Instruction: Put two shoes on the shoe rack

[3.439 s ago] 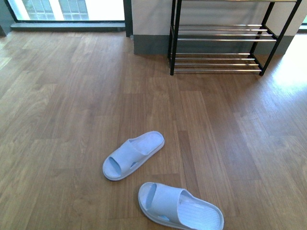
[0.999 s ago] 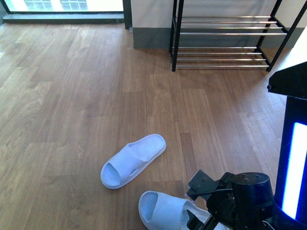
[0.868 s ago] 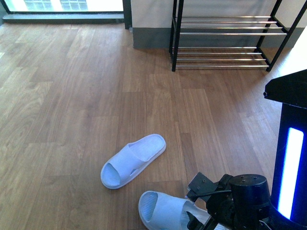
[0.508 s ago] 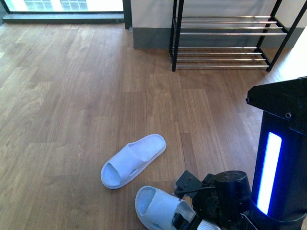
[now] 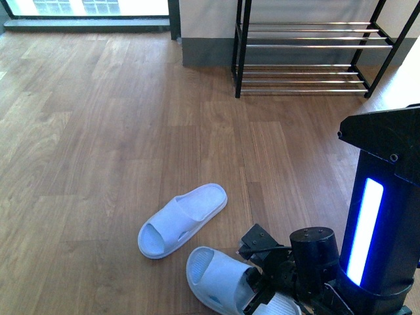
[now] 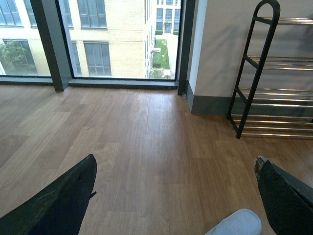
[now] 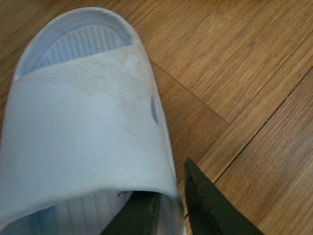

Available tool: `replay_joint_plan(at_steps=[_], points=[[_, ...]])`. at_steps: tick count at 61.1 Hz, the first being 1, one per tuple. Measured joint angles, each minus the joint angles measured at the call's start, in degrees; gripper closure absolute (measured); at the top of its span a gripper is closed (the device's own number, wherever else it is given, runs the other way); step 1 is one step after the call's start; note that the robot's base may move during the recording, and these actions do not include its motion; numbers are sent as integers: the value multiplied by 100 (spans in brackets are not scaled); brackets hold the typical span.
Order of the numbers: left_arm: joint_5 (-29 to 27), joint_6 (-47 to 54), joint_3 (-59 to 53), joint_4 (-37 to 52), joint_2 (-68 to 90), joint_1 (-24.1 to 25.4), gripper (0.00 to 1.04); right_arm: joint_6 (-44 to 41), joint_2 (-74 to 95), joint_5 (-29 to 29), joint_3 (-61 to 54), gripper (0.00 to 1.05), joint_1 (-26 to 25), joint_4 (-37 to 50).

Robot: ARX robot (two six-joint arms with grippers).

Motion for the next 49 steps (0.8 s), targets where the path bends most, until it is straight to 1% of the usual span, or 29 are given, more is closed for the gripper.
replay_joint_plan(at_steps=[3,6,17,25,30,36,43,49], points=[[0,0,0,2,0,0,9,83,-31,50,-101,99,-20,79],[0,0,0,2,0,0,9,173,-83,138,-219,103,-33,162],[0,0,0,0,0,0,9,767,-590,522,-831,103,-162,533],[0,0,0,2,0,0,9,1276,-1370,844,-1512,103,-352,728],[0,0,0,2,0,0,9,1491,-1945,1167,-1987,103,-509,730],[0,0,0,2,0,0,9,1832,-3230,1598,-2940,103,-859,490],[0,0,0,2,0,0,9,2074,-4474,1766,-3578,103,-1099,-46],[0,0,0,0,0,0,9,2170,-5910,1941,-4068,103,-1228,-739]])
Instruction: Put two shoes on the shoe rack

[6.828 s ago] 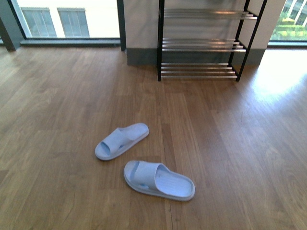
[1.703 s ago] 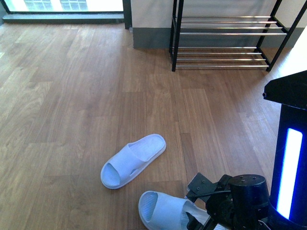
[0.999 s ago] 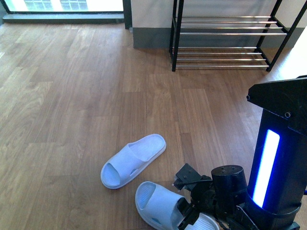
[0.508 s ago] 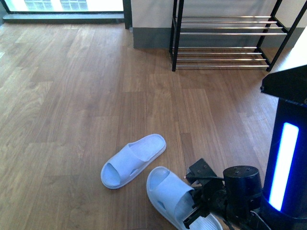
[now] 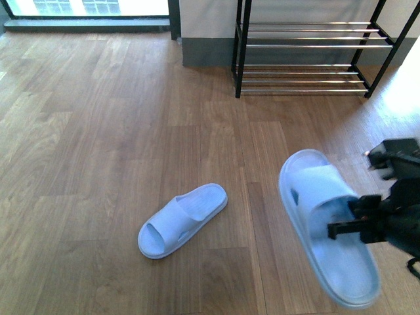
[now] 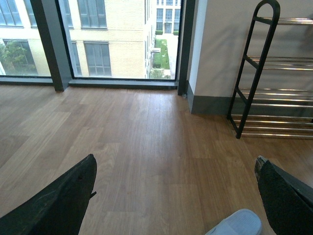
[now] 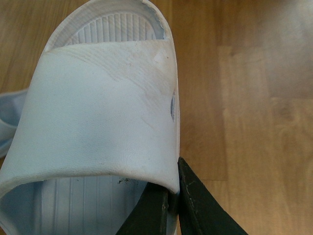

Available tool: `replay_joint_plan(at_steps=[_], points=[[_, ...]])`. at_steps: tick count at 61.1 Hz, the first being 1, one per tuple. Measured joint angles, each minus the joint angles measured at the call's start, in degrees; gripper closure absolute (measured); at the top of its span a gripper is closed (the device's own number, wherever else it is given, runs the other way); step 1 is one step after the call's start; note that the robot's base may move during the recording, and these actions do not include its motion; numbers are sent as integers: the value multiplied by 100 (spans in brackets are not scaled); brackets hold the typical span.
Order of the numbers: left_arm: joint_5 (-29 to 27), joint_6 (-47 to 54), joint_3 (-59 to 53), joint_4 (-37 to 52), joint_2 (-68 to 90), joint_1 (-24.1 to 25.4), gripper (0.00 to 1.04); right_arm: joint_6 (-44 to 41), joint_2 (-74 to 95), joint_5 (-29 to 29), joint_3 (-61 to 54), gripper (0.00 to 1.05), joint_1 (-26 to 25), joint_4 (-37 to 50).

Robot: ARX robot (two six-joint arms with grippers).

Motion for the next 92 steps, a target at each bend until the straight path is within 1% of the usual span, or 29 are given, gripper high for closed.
replay_joint_plan(at_steps=[8,13,19,24,31,92], points=[[0,0,0,2,0,0,9,20,-2706,105,-614,103,48,-1370],[0,0,0,2,0,0,9,160,-4413,205,-922,103,61,-2369],[0,0,0,2,0,0,9,260,-5663,247,-1128,103,20,-3171],[0,0,0,2,0,0,9,317,-6625,162,-1268,103,-31,-3709],[0,0,0,2,0,0,9,343,-7031,157,-1279,103,-39,-3755],[2,2,0,2,0,0,9,361,-7025,138,-1296,103,-66,-3770]])
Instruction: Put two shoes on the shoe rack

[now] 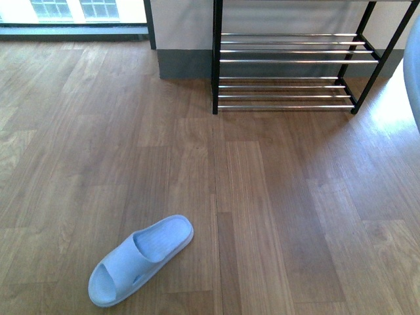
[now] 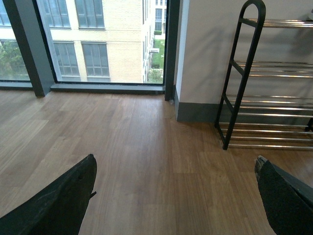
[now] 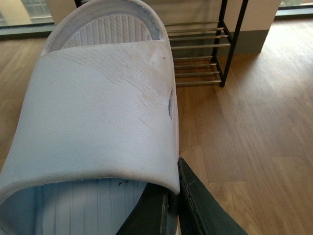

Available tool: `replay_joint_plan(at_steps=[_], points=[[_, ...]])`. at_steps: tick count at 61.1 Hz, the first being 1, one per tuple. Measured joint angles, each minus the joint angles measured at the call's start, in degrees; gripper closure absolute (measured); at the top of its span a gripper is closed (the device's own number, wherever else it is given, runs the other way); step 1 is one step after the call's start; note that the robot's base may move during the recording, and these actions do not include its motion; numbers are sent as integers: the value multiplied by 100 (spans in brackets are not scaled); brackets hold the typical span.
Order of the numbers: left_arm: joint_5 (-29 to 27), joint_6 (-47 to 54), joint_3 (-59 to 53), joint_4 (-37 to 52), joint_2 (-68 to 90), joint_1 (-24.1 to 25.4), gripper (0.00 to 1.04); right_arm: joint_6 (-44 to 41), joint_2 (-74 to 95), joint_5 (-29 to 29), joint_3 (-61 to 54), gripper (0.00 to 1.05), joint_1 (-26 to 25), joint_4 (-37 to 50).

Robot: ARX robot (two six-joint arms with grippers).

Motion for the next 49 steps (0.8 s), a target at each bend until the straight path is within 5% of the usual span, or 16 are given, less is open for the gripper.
replay_joint_plan(at_steps=[49], points=[[-20,-2,0,-2,0,0,9,2,4,-20,0,103,0,0]])
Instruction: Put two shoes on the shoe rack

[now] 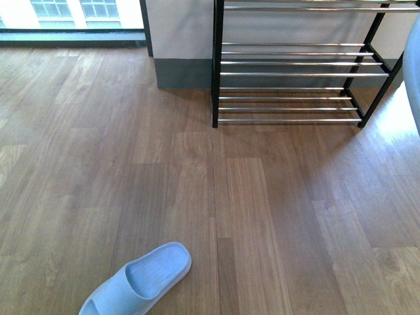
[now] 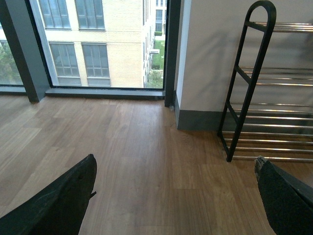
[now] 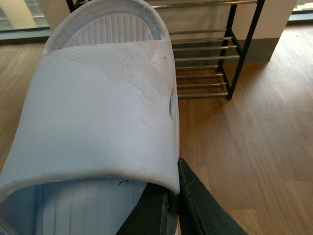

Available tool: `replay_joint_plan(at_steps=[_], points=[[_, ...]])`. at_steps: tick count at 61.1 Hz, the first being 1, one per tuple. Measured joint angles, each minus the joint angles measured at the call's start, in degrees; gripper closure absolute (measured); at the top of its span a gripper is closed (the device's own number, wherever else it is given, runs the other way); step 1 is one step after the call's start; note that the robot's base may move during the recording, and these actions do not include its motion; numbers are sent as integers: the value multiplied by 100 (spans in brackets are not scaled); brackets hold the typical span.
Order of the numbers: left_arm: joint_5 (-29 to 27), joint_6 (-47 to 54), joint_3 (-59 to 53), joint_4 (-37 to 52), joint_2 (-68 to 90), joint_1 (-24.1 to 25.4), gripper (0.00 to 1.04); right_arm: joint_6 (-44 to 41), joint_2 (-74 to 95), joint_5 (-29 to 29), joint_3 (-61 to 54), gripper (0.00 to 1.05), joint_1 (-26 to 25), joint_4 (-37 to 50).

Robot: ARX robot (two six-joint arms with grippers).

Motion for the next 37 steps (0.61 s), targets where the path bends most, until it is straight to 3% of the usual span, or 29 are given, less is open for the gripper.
replay_joint_plan(at_steps=[31,33,37], points=[[20,0,0,0,0,0,9,0,-2,9,0,103,0,0],[-146,-39,39,-138,85,-42,9,0,-2,-2,0,103,0,0],[-1012,-413,452,-1139,715,-382,9,0,-2,2,0,103,0,0]])
